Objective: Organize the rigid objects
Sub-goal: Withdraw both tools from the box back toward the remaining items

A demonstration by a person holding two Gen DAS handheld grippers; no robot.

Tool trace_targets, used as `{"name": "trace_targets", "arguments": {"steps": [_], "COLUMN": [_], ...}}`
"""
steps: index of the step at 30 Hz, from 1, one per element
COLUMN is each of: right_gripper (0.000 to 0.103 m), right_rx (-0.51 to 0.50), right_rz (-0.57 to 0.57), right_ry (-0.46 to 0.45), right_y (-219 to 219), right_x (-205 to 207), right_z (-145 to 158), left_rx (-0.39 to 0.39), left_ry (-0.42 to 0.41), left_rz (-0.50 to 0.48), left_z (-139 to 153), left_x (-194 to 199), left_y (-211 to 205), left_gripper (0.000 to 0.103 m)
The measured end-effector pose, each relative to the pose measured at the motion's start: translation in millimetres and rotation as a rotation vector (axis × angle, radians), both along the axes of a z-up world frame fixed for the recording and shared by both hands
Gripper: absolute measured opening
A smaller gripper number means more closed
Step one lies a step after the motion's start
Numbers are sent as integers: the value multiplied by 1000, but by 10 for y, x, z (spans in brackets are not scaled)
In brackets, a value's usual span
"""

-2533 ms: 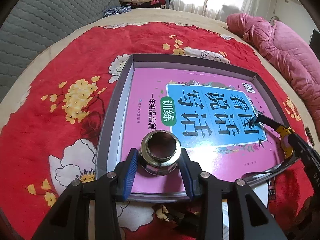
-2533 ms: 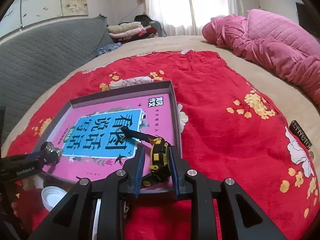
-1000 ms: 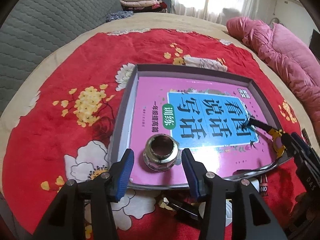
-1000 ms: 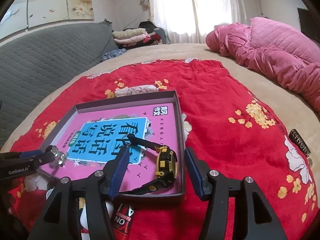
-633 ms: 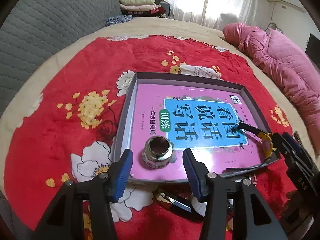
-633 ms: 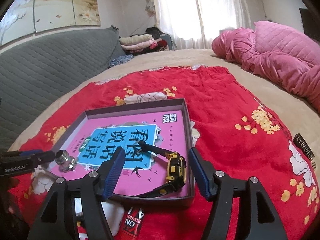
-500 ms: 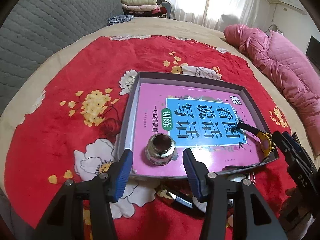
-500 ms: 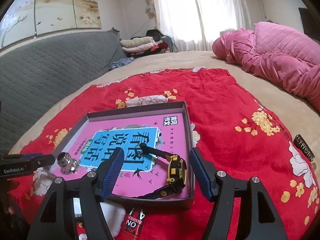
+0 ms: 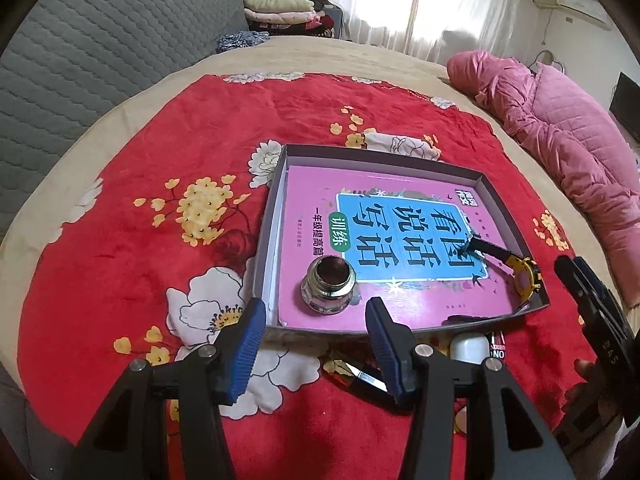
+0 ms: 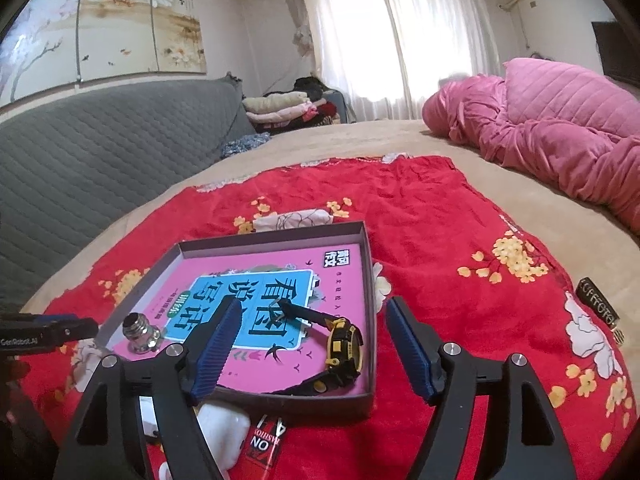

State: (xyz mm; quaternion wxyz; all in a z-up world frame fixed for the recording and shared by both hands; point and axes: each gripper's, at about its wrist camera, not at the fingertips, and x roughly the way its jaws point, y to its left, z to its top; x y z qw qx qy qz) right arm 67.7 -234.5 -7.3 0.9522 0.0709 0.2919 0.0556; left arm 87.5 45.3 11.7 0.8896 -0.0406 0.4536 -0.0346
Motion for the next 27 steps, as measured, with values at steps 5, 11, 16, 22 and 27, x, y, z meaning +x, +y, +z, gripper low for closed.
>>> {"name": "trace_targets", "arguments": {"steps": [5,11,16,22,27], "right_gripper": [76,76,76,76,76], "right_rx": [-5,-20,-29,-44,-60], "right_rz": [5,9,12,16,46], "right_ry": [-16,-6,18,33,46], "right_y": [-19,37,89,144,240], "right_x": [-140,-288,-360,-458,-538], "right_z": [79,138,152,166,186], "left_rx": [-7,-36,-51,-68,-60], "left_ry": [-11,-6,-3,1,4], "left_rz": [-8,-18,-29,-43,-52], "left_z": [52,78,70,58,41], "left_x": [-33,-84,-131,-193,-240], "left_y": [-10,4,9,16,15], "left_gripper": [52,52,52,52,52]}}
